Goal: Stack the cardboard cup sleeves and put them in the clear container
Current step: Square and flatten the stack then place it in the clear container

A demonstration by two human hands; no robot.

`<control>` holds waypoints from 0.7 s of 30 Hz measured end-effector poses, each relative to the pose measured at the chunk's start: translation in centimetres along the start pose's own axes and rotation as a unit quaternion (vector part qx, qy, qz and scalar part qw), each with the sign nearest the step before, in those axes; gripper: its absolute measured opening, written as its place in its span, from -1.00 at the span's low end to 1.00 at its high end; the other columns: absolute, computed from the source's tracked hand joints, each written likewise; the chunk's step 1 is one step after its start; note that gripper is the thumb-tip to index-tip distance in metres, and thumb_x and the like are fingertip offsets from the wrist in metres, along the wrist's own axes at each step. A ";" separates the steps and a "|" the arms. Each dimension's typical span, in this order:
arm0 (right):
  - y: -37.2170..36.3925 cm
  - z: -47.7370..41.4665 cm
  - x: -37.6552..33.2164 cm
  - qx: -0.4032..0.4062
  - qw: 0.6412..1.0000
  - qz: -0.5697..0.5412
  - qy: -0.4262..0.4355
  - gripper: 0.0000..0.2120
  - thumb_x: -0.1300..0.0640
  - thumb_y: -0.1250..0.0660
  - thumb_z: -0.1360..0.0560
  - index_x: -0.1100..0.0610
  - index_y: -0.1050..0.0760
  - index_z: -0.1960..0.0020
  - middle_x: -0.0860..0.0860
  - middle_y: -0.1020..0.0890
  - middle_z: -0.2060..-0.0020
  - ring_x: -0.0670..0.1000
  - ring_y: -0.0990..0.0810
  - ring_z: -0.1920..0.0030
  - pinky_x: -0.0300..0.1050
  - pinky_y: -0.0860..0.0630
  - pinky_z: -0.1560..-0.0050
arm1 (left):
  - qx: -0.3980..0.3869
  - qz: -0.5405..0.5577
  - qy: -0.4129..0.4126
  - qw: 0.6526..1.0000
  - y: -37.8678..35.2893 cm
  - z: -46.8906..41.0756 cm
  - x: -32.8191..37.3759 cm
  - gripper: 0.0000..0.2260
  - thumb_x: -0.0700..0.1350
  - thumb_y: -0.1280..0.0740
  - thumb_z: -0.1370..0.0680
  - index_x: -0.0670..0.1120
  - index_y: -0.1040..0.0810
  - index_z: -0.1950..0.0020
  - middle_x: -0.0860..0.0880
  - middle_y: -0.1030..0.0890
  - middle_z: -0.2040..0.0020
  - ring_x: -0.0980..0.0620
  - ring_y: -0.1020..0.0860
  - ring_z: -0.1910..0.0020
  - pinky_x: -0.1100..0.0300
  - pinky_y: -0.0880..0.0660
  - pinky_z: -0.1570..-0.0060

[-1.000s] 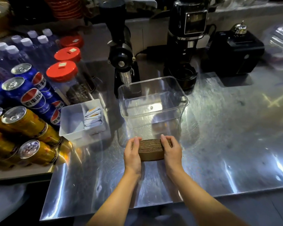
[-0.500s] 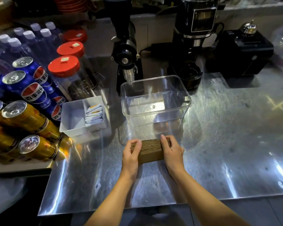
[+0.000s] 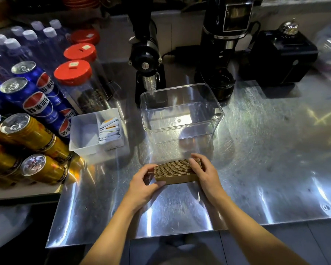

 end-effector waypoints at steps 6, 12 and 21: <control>1.0 1.2 1.2 -0.123 0.992 0.000 0.026 -0.23 0.14 -0.49 -0.30 -0.15 -0.21 -0.40 -0.22 -0.49 -0.20 -0.25 -0.51 -0.18 -0.47 -0.42 -0.11 | -0.004 0.014 0.003 1.000 0.0 -0.1 -0.4 -0.62 -0.29 -0.48 -0.34 0.05 -0.57 -0.05 0.03 -0.67 0.01 0.07 -0.61 -0.07 0.09 -0.51 -0.15; 2.1 0.6 0.5 -0.078 0.993 0.078 0.048 -0.48 0.32 -0.38 -0.35 -0.24 -0.47 -0.09 -0.31 -0.64 0.02 -0.24 -0.59 -0.03 -0.46 -0.46 -0.01 | -0.002 0.000 -0.007 1.000 0.0 -0.2 -0.3 -0.61 -0.27 -0.48 -0.33 0.18 -0.57 0.02 0.18 -0.68 0.05 0.20 -0.61 0.02 0.38 -0.52 0.03; 2.7 0.8 -4.6 -0.022 0.993 0.020 0.111 -0.55 0.35 -0.37 -0.39 -0.17 -0.46 -0.06 -0.13 -0.60 0.01 -0.18 -0.56 0.05 -0.27 -0.48 -0.01 | 0.057 0.050 -0.049 0.996 1.3 -1.1 3.3 -0.56 -0.38 -0.42 -0.34 0.17 -0.62 0.06 0.15 -0.71 0.15 0.04 -0.65 0.05 0.30 -0.57 0.10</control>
Point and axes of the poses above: each hand's wrist, its own z-axis away from the middle knuckle, its own y-axis out of the back of the hand, x = y × z, the point moved 9 cm from there along -z, towards the middle knuckle
